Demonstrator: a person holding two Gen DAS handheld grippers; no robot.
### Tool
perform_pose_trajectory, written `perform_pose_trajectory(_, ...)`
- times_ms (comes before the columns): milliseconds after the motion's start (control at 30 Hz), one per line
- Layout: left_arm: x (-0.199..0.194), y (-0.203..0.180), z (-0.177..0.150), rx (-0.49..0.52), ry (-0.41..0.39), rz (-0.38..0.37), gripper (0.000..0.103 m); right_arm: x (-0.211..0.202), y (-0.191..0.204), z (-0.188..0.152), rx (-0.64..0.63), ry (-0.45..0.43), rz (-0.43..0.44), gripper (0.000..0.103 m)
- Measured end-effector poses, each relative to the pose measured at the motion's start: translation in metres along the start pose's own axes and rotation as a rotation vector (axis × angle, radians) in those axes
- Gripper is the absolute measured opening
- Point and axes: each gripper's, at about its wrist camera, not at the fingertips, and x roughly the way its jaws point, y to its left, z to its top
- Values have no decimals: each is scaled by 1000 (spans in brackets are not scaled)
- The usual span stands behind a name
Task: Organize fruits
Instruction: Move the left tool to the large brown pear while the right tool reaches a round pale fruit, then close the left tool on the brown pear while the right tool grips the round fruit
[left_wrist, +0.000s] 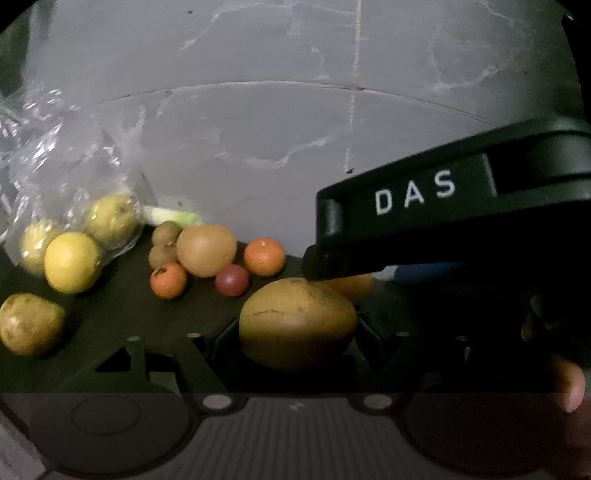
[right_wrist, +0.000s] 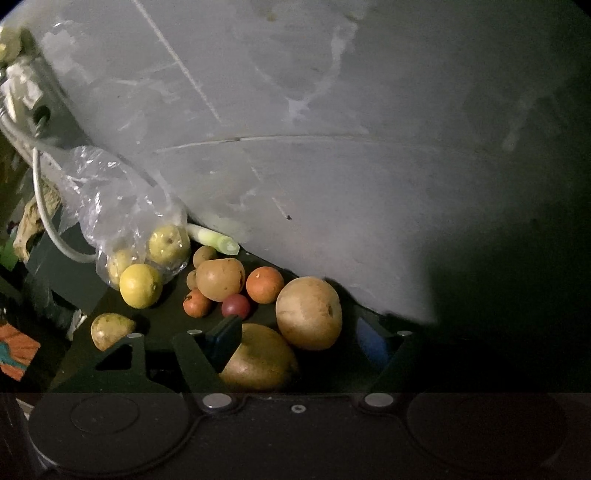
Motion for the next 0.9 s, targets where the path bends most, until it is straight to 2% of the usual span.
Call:
perform_pose_trajectory(200, -13, 5, -7, -69, 41, 76, 72, 3, 1, -2, 29, 6, -2, 72)
perform_pose_trajectory(500, -26, 9, -17, -157, 52, 159, 72, 22, 1, 0, 44, 6, -13, 71)
perform_pose_trajectory(667, -33, 9, -19, -175, 66, 193, 72, 31, 4, -1, 33, 29, -1, 66)
perform_pose_trajectory(900, -42, 9, -19, -202, 66, 229, 71, 41, 10, 3, -2, 51, 22, 51)
